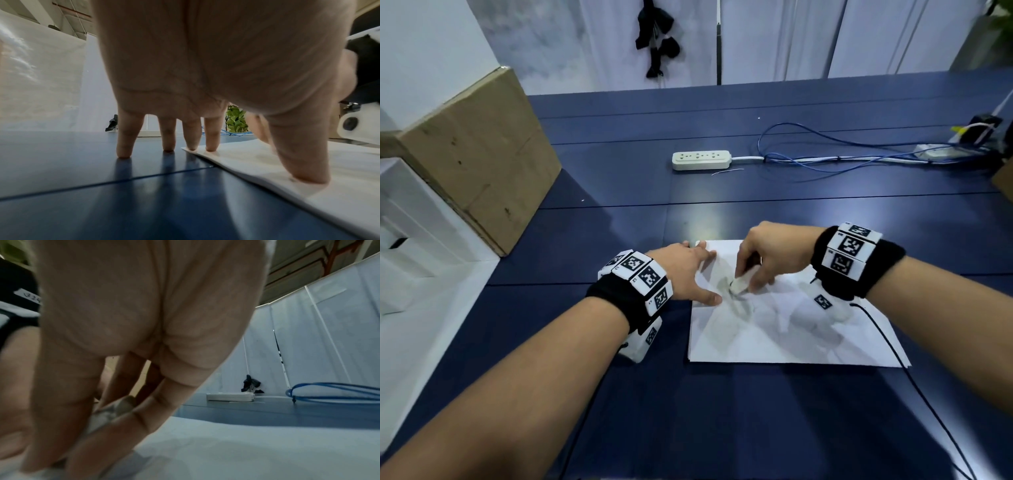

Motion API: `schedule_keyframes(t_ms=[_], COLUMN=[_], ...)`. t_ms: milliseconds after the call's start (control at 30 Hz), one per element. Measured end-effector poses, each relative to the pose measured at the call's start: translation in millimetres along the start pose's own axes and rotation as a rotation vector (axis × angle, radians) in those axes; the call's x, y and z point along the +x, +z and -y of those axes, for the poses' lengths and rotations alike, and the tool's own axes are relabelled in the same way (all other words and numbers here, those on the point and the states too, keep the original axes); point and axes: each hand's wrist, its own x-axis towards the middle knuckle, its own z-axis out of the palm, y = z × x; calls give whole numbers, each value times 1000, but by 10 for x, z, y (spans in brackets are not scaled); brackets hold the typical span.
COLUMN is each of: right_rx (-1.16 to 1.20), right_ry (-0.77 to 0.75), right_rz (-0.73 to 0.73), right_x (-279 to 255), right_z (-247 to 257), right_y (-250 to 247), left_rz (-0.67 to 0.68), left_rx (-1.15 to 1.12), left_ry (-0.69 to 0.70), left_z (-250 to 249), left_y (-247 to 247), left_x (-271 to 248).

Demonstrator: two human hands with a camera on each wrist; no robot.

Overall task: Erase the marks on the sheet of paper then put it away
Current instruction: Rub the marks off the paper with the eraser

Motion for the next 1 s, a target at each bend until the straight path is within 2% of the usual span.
schedule_keyframes(t_ms=[133, 200, 267, 367, 400, 433, 567, 633, 700, 833, 900, 1000], right_rx=[-51, -41, -28, 28, 30, 17, -28, -45, -87, -52, -25, -69], right_ry=[95, 111, 75, -12, -22, -23, 88, 103, 49, -31, -1, 85], right_rz=[-235, -286, -231, 1, 32, 24, -199, -255, -224, 4, -27, -227], right_x=[174, 191, 124, -16, -31, -15, 169, 186, 136, -11, 25, 161], right_z=[-92, -121, -98, 21, 33, 26, -100, -155, -145, -42, -66, -155], right_y=[-142, -149, -95, -5, 1, -16, -160, -175, -127, -15, -46, -146], left_rz=[7, 9, 7, 20, 24, 16, -63, -67, -65, -58, -64, -65], left_rx=[-16, -19, -7, 46, 74, 97, 148, 160, 143, 121, 120, 97], left_ry=[-2, 0, 11, 17, 15, 9, -2, 20, 33, 31, 25, 20], left_z=[-4, -7, -16, -41, -58, -74, -96, -104, -101, -98, -105, -97], left_y=[-17, -17, -24, -41, -47, -50, -55, -45, -52, -93, -99, -93], left_x=[-7, -11, -9, 6, 15, 19, -11, -3, 8, 27, 27, 11])
